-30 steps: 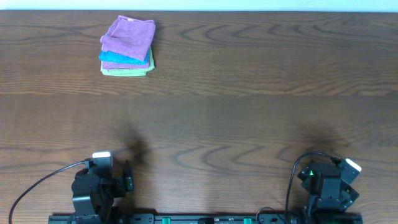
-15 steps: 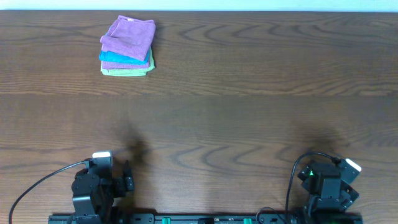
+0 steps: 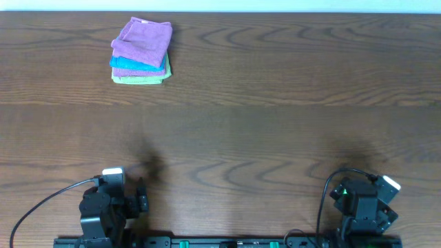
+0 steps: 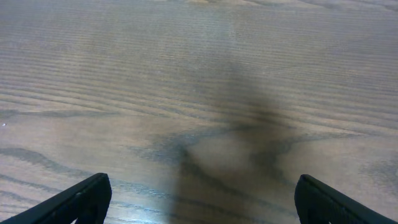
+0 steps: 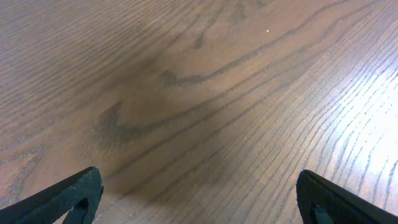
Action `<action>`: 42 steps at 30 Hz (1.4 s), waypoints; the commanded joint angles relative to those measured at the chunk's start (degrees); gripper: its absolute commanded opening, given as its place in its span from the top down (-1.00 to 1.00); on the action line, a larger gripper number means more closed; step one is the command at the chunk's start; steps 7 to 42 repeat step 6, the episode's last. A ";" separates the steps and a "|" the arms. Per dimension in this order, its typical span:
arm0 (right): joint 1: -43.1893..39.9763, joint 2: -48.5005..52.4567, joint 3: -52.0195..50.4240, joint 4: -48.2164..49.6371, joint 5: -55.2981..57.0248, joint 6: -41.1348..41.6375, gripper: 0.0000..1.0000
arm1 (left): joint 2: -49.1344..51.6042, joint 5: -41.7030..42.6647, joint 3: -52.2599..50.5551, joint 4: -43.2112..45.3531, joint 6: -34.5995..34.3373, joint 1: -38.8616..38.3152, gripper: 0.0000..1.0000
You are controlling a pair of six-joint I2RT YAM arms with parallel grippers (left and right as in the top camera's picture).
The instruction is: Fold the cloth
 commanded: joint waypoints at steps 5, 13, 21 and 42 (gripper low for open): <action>-0.50 -0.24 -0.28 -0.28 0.79 -0.39 -0.98 | -0.55 -0.87 -0.72 -3.15 0.63 0.02 -0.91; -0.50 -0.24 -0.28 -0.31 0.79 -0.39 -0.99 | -0.55 -0.87 -0.72 -3.13 0.63 0.02 -0.90; -0.50 -0.24 -0.28 -0.31 0.79 -0.39 -0.99 | -0.55 -0.87 -0.72 -3.13 0.63 0.02 -0.90; -0.50 -0.24 -0.28 -0.31 0.79 -0.39 -0.99 | -0.55 -0.87 -0.72 -3.13 0.63 0.02 -0.90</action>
